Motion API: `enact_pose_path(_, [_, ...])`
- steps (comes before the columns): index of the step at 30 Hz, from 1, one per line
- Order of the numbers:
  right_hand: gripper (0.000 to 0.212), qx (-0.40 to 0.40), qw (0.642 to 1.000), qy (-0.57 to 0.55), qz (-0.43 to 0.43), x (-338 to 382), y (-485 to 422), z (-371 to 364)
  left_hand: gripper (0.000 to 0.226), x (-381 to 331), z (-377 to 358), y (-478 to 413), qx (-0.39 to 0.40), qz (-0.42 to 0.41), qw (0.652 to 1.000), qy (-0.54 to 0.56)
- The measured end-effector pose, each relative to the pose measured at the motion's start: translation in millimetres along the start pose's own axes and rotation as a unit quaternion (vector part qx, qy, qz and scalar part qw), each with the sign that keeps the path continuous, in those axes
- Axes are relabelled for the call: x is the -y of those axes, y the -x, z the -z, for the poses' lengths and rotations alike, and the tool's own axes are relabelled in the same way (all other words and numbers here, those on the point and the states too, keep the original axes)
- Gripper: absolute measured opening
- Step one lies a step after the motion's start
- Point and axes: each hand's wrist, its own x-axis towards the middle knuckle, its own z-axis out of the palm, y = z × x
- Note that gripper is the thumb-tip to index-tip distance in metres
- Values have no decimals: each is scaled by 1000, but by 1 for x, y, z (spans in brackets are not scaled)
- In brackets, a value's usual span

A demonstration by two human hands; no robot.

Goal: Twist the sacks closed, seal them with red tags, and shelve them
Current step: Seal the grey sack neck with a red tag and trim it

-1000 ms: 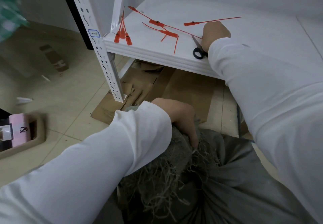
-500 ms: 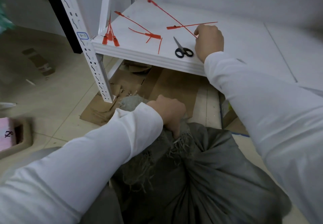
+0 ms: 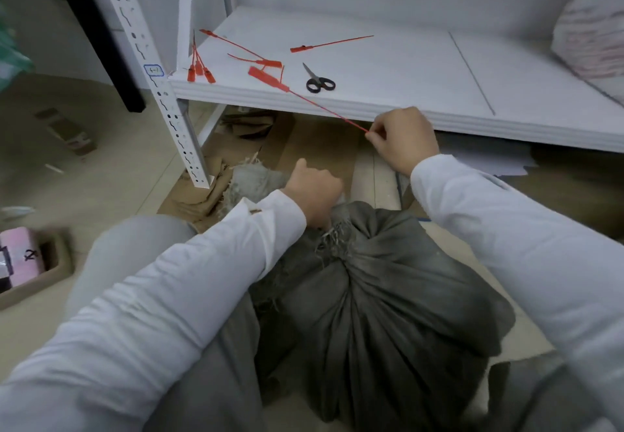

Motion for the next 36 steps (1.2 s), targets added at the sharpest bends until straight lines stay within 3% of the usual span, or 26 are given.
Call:
enact_pose_path(13, [21,161,986,-44,-9,-48,139,-7,51,-29,-9,31,-53,-51,994,-79])
enact_pose_path(19, [24,142,986,-67,-46,-56,119,-14,62,-23,-16,15,-92,-98,982,-132])
enact_pose_path(28, [39,182,980,-55,-52,-58,106,-34,46,-15,-21,-6,-233,-252,931,-127])
enact_pose_path(33, [24,157,973,-27,-167,-77,99,-38,39,-22,-21,-14,-266,-280,912,-137])
enact_pose_path(36, [23,182,969,-69,-155,-81,97,-40,39,-25,-20,-18,-276,-288,906,-139])
